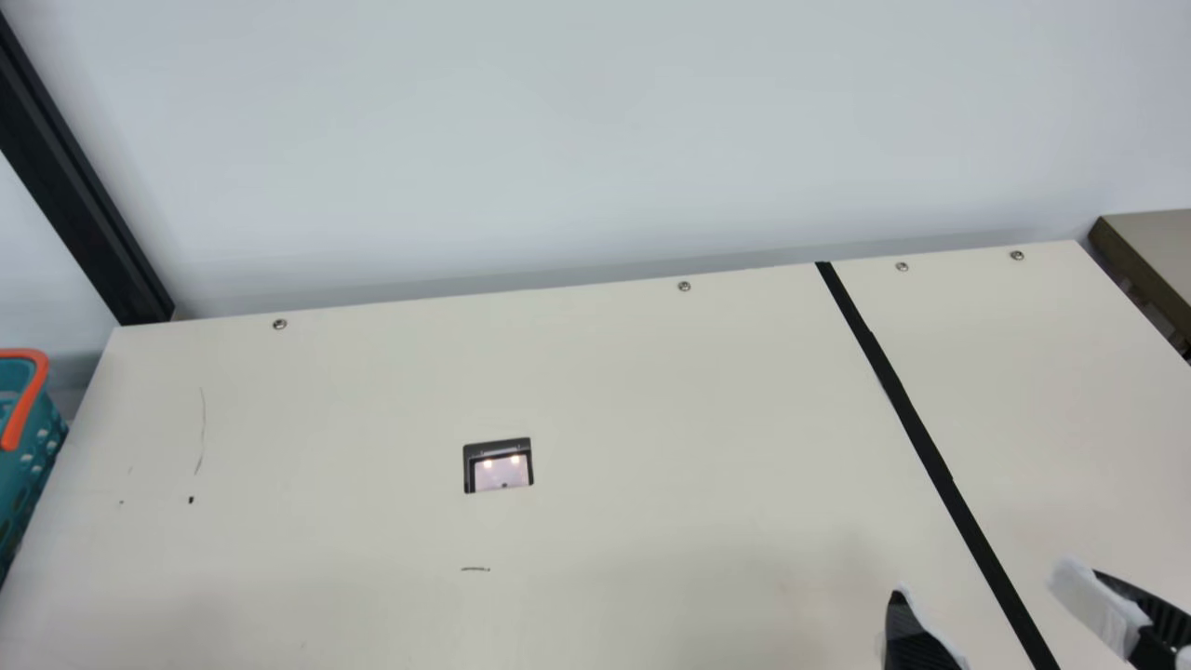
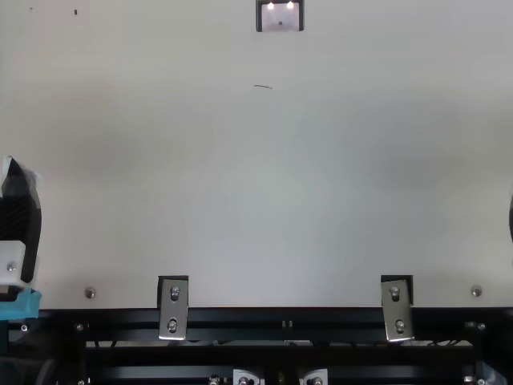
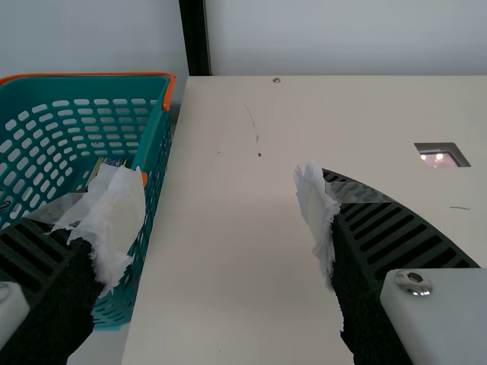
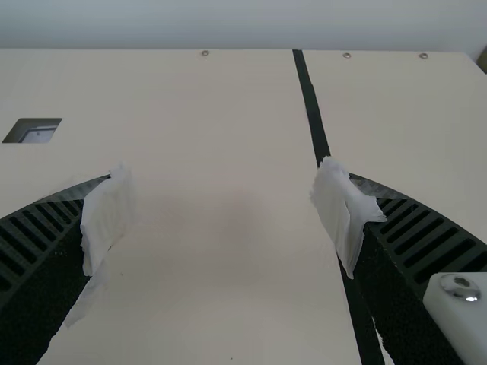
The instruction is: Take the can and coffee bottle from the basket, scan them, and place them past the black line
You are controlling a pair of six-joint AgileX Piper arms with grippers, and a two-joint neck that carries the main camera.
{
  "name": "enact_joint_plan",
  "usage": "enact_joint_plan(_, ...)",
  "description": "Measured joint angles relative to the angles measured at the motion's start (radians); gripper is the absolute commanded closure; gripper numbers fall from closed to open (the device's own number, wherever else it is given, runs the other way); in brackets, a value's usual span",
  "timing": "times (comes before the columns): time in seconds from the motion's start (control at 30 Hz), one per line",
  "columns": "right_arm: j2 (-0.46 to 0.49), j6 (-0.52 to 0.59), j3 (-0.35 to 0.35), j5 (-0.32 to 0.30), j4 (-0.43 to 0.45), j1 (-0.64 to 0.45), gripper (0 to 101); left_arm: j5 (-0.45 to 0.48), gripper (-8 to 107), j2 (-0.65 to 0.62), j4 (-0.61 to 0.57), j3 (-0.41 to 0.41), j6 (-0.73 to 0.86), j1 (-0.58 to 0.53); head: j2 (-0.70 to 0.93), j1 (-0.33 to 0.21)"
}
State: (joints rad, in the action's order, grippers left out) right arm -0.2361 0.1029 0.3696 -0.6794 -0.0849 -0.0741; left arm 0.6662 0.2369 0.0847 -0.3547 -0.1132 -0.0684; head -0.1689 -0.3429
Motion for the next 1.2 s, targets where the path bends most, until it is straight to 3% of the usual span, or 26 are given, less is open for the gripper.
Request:
enact_joint_plan(0.33,0.035,-0.064,0.141,-0.104,0.006,0.015,0,0.0,9,0.0,0.0,0.0,0.0,0.0,0.0,0.0)
enact_joint_plan(0.53,0.06,-0.125,0.265,-0.219,0.005,0.049,0,0.0,9,0.0,0.0,0.0,0.0,0.0,0.0,0.0)
enact_joint_plan(0.87,0.055,-0.324,0.467,-0.392,-0.108,0.143,0,0.0,9,0.0,0.0,0.0,0.0,0.0,0.0,0.005)
enact_joint_plan(1.2,0.008,-0.515,0.633,-0.456,-0.186,0.208,0,0.0,9,0.0,0.0,0.0,0.0,0.0,0.0,0.0)
